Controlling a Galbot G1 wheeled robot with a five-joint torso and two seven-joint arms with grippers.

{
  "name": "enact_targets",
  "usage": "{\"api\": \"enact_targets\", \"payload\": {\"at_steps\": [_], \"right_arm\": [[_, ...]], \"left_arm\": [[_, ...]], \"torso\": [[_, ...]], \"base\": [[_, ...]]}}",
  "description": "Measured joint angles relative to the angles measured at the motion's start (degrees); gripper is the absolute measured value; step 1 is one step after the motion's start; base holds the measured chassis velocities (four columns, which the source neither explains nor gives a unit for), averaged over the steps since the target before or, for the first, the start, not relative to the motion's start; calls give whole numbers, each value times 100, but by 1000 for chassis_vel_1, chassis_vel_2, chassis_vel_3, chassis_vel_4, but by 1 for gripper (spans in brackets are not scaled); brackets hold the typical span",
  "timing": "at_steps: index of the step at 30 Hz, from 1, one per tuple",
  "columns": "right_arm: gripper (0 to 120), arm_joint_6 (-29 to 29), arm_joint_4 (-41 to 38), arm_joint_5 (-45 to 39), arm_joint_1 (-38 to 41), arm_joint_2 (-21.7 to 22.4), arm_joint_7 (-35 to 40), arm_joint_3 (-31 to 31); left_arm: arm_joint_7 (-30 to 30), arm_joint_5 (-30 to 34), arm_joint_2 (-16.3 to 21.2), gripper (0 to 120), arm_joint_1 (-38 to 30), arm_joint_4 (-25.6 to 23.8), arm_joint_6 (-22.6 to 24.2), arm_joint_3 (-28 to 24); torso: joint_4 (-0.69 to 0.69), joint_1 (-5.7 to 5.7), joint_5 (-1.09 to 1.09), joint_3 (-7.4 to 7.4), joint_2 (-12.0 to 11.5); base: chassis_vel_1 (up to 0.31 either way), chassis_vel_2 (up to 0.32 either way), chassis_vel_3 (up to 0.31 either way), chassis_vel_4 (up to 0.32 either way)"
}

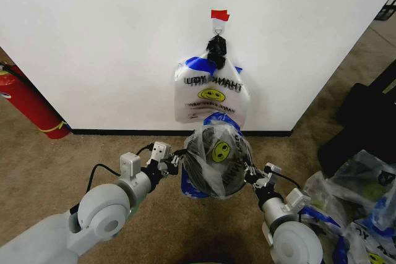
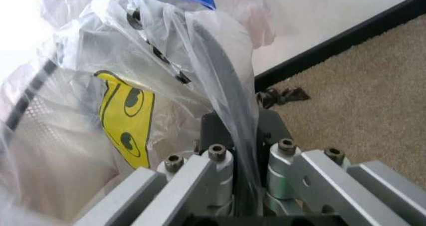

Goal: Pick up the garbage bag from the wall and place it over the trash bin.

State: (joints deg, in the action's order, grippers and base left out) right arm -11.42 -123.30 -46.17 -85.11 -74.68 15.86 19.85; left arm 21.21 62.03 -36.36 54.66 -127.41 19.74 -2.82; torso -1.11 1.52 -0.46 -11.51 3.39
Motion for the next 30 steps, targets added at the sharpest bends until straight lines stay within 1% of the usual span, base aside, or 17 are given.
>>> {"api": "enact_targets", "payload": {"at_steps": [2, 6, 8, 12, 16, 18, 20, 24, 25, 26, 27, 28, 29, 30], "right_arm": [[0, 0, -1, -3, -2, 0, -3, -1], [0, 2, -34, -111, -4, 17, -21, 22], [0, 10, -49, -200, 0, 29, -24, 57], [0, 22, -77, -343, 20, 18, -24, 86], [0, 101, -58, -360, 36, 1, -26, 93], [0, 107, -43, -359, 33, -8, -24, 93], [0, 113, -41, -354, 27, -27, -17, 94], [0, 115, -39, -350, 36, -67, 11, 86], [0, 115, -39, -350, 36, -67, 11, 86], [0, 115, -33, -350, 52, -81, 40, 91], [0, 115, -29, -352, 58, -86, 54, 95], [0, 114, -22, -374, 76, -108, 103, 112], [0, 113, -20, -420, 89, -135, 145, 144], [0, 113, -18, -442, 93, -154, 164, 159]], "left_arm": [[-7, 6, 0, 0, -12, 54, -4, 0], [-101, 75, 29, 0, -93, 676, -25, 0], [-166, 65, 76, 0, -52, 851, -62, 0], [-235, -34, 107, 0, 96, 881, -137, 0], [-279, -185, 103, 0, 371, 743, -242, 19], [-280, -203, 97, 0, 462, 670, -261, 56], [-173, -197, 70, 0, 547, 551, -261, 115], [55, -52, 34, 2, 671, 253, -77, 454], [55, -52, 34, 2, 671, 253, -77, 454], [137, 26, 30, 8, 736, 149, -4, 621], [172, 71, 28, 10, 771, 103, 20, 693], [309, 231, 20, 16, 910, -54, 82, 934], [514, 407, 7, 21, 1122, -286, 157, 1255], [612, 450, 0, 23, 1226, -398, 175, 1391]], "torso": [[0, 0, 0, 0, 0], [0, 0, -1, 0, 0], [0, 0, -2, 0, 0], [0, 0, 1, 0, 0], [2, 0, 0, 0, 0], [1, 0, 1, 0, 0], [1, 0, -1, 0, 0], [0, 0, 0, 0, 0], [0, 0, 0, 0, 0], [-1, 0, -1, 0, 0], [-1, 0, -1, 0, 0], [0, 0, 2, 0, 0], [1, 0, -1, 0, 0], [0, 0, -1, 0, 1]], "base": [[0, 0, 0, 0], [0, 0, 0, 0], [0, 0, 0, 0], [0, 0, 0, 0], [0, 0, 0, 0], [0, 0, 0, 0], [0, 0, 0, 0], [0, 0, 0, 0], [0, 0, 0, 0], [0, 0, 0, 0], [0, 0, 0, 0], [0, 0, 0, 0], [0, 0, 0, 0], [0, 0, 0, 0]]}}
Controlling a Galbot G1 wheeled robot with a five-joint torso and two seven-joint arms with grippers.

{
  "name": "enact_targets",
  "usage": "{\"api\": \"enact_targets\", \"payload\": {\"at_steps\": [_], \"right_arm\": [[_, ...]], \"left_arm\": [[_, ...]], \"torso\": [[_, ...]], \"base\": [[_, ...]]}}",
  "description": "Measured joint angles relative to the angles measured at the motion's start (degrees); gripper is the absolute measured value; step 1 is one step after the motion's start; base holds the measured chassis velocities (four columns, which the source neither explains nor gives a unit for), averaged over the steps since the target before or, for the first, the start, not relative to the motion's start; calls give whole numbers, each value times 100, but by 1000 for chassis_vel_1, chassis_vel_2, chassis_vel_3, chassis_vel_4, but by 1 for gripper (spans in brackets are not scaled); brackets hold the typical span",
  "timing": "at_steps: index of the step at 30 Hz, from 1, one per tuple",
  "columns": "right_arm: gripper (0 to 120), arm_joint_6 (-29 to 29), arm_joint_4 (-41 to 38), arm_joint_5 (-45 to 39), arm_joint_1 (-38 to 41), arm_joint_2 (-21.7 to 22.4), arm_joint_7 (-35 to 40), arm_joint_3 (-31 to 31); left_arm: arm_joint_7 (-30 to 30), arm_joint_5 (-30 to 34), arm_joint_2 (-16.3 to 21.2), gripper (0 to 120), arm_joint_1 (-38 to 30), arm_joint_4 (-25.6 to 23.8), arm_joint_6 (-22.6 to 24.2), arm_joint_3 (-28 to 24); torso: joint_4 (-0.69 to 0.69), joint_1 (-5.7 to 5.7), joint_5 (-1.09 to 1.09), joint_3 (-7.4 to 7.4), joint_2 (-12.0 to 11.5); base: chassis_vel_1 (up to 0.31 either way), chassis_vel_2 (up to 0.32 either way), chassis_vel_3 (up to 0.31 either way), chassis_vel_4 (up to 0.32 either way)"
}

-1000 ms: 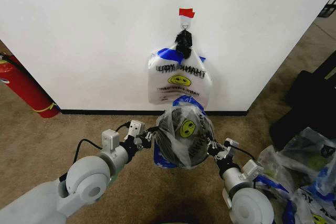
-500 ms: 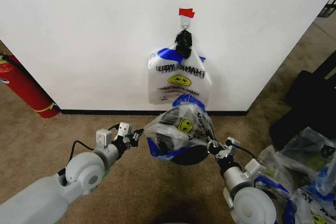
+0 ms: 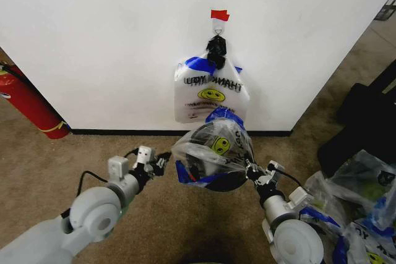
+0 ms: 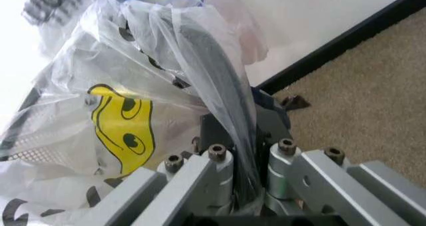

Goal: Pick up the garbage bag from the wall and place it over the trash bin.

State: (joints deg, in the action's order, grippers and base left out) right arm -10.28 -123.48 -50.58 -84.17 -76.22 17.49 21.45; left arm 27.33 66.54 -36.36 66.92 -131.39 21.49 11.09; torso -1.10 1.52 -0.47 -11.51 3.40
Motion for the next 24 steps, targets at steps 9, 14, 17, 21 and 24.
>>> {"api": "enact_targets", "payload": {"at_steps": [9, 14, 17, 21, 24], "right_arm": [[0, 63, 84, -46, 90, -286, 125, -14], [0, 67, 77, 26, 86, -366, 125, -47], [0, 65, 30, 65, 45, -379, 122, -42], [0, 57, 2, 96, 22, -392, 115, -34], [0, 50, -5, 139, 14, -400, 103, -33]], "left_arm": [[1612, 1088, -502, 56, 633, -1157, 8, 241], [2334, 2158, -879, 73, 331, -1221, 42, -155], [2379, 2581, -1048, 86, 266, -1177, -29, -322], [2345, 2434, -1151, 97, 212, -1044, -233, -538], [2182, 2290, -1195, 98, 169, -964, -518, -632]], "torso": [[1, 0, 4, 0, 0], [-1, 0, 2, 0, 0], [0, 0, 2, 0, 0], [0, 0, 1, 0, 0], [0, 0, 1, 0, 0]], "base": [[0, 0, 0, 0], [0, 0, 0, 0], [0, 0, 0, 0], [0, 0, 0, 0], [0, 0, 0, 0]]}}
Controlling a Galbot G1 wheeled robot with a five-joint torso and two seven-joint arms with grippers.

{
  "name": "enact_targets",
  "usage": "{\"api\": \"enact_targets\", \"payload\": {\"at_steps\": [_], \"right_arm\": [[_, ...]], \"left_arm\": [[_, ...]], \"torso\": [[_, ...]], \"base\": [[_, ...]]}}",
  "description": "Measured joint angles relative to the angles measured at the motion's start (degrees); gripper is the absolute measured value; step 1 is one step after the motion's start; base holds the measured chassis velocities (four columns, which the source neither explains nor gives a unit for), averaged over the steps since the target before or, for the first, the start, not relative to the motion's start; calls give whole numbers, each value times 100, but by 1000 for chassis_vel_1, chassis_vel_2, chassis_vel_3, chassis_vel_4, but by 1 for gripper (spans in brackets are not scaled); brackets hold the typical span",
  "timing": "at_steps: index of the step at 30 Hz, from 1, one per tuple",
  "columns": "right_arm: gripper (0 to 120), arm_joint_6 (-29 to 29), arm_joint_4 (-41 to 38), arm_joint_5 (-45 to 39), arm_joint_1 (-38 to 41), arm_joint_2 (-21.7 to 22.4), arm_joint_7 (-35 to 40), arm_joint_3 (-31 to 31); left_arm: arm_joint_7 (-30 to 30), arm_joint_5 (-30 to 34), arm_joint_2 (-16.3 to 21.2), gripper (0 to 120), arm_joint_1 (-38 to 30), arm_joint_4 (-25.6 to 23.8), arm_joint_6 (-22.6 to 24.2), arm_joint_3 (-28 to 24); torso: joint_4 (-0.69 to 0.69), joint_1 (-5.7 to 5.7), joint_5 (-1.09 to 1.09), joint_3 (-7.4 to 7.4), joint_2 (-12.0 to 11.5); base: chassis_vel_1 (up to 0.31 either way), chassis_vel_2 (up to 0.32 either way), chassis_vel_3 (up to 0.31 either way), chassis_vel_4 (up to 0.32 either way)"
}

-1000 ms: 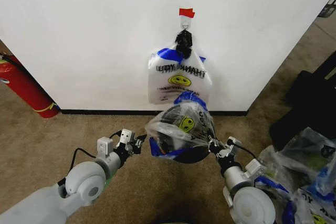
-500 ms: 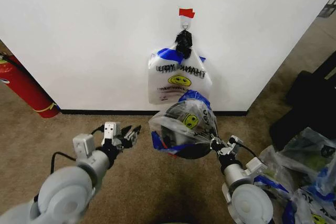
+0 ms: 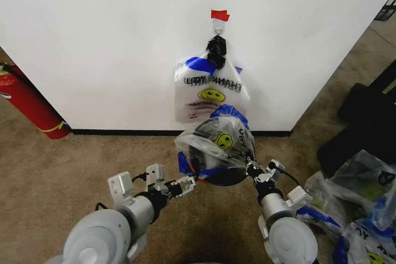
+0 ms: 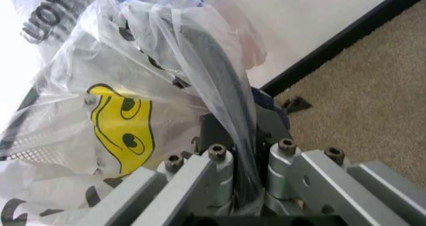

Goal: Pick up the garbage bag from the wall and place it over the trash bin.

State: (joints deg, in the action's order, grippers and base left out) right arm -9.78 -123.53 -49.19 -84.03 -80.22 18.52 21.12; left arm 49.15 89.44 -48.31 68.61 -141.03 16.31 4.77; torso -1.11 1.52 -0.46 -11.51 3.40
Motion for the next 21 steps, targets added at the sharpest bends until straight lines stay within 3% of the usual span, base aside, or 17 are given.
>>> {"api": "enact_targets", "payload": {"at_steps": [4, 8, 10, 14, 21], "right_arm": [[0, -1, 3, 24, -5, -7, -13, 0], [0, -3, 5, 32, -8, -19, -27, -7], [0, -4, 6, 32, -5, -20, -28, -7], [0, -4, 17, 16, 15, -21, -25, 1], [0, -4, 19, -11, 25, -18, -12, 18]], "left_arm": [[-105, -85, 0, 94, -46, 65, -261, -63], [-177, -125, 31, 78, -24, 87, -311, -96], [-190, -133, 34, 77, -11, 87, -314, -103], [-254, -191, 26, 56, 26, 72, -394, -205], [-301, -307, 12, 32, 38, 50, -432, -277]], "torso": [[0, 0, 0, 0, 0], [0, 0, 1, 0, 0], [0, 0, 1, 0, 0], [0, 0, 0, 0, 0], [0, 0, 0, 0, -1]], "base": [[0, 0, 0, 0], [0, 0, 0, 0], [0, 0, 0, 0], [0, 0, 0, 0], [0, 0, 0, 0]]}}
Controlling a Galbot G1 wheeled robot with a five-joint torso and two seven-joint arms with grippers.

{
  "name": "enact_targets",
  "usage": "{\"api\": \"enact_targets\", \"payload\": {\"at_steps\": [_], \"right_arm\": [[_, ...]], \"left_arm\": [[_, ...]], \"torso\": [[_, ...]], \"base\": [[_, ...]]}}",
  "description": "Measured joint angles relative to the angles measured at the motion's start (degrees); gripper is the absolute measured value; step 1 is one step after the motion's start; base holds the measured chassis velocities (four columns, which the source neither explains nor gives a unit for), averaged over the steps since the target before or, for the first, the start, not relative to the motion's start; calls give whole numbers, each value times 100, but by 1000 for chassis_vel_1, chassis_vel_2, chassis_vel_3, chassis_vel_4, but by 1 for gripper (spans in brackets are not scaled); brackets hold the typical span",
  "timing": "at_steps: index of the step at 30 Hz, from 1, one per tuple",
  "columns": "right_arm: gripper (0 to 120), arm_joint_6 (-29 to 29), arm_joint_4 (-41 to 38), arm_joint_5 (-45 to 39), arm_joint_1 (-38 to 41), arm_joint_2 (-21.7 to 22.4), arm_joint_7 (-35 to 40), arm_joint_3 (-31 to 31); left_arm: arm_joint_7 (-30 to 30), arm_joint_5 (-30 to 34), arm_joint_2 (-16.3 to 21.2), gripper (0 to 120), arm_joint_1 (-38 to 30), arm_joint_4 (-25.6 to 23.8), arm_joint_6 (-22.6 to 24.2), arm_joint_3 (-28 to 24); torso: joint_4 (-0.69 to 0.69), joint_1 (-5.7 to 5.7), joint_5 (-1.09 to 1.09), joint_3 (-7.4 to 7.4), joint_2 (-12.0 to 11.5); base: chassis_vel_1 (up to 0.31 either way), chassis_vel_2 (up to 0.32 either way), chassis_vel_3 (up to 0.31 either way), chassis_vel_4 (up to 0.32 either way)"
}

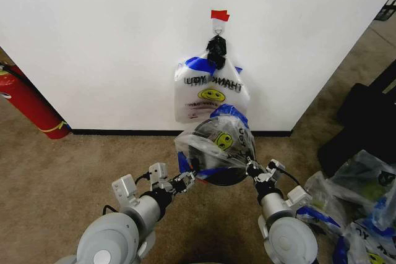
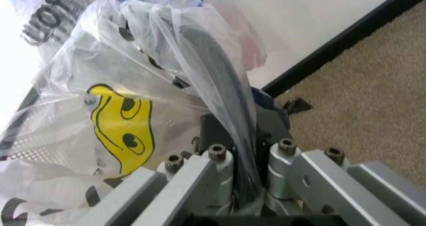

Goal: Pick up the garbage bag from the wall and place it over the trash bin.

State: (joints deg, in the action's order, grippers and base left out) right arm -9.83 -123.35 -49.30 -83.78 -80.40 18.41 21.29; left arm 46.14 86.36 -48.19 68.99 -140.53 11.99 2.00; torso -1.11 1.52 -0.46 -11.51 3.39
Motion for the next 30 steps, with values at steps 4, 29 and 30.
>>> {"api": "enact_targets", "payload": {"at_steps": [4, 29, 30], "right_arm": [[0, -1, 14, -1, 13, -3, 5, -1], [0, -66, -194, -327, 80, -299, 393, -100], [0, -80, -243, -368, 70, -305, 410, -101]], "left_arm": [[-18, -57, -9, 19, 30, -7, -5, -3], [-297, -1321, -207, 0, 1027, 13, 48, -646], [-318, -1359, -210, 0, 960, 125, 49, -720]], "torso": [[0, 0, 0, 0, 0], [0, 0, 0, 0, 0], [0, 0, 0, -1, 0]], "base": [[0, 0, 0, 0], [0, 0, 0, 0], [0, 0, 0, 0]]}}
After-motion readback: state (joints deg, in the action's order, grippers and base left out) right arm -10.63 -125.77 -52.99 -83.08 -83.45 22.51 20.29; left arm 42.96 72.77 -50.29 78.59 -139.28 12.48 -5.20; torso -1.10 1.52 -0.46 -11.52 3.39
